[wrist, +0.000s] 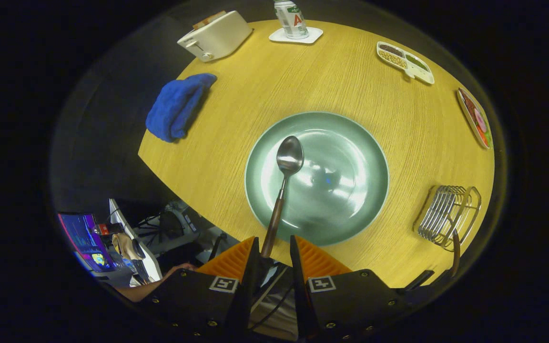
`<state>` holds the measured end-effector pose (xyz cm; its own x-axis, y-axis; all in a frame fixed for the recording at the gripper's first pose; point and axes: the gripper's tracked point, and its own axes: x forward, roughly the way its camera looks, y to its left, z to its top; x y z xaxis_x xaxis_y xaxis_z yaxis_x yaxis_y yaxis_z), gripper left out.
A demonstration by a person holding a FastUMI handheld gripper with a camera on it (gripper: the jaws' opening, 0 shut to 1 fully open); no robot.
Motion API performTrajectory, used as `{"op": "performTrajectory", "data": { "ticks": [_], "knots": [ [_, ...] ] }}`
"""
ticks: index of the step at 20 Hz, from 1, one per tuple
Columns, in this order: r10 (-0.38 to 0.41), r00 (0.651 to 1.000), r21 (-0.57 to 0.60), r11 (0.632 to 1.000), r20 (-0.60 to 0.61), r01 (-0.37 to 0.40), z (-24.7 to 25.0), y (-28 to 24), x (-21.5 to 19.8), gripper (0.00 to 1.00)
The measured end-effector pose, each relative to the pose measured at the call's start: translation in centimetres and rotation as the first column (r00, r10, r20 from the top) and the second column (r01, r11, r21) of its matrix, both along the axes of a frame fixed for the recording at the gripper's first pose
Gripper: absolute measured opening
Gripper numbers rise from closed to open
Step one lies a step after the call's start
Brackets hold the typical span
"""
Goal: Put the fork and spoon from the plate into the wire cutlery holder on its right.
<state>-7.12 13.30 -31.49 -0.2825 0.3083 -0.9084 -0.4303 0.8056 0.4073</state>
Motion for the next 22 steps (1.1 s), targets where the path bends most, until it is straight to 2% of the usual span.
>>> {"op": "performTrajectory", "data": {
  "ticks": [7,10,13,20,22],
  "knots": [
    [0.012,0.999,-0.032,0.999,-0.044,-0.014,-3.6,1.5,-1.3,0.39],
    [0.045,0.998,-0.07,0.996,-0.046,-0.048,-5.1,0.6,-1.1,0.39],
    [0.034,0.998,-0.067,0.997,-0.061,-0.038,-5.4,0.3,-0.7,0.39],
    [0.119,0.993,-0.137,0.983,-0.025,-0.121,-6.5,-2.4,-0.5,0.39],
    [0.149,0.989,-0.126,0.98,-0.025,-0.151,-7.0,-2.4,-0.9,0.39]
  ]
}}
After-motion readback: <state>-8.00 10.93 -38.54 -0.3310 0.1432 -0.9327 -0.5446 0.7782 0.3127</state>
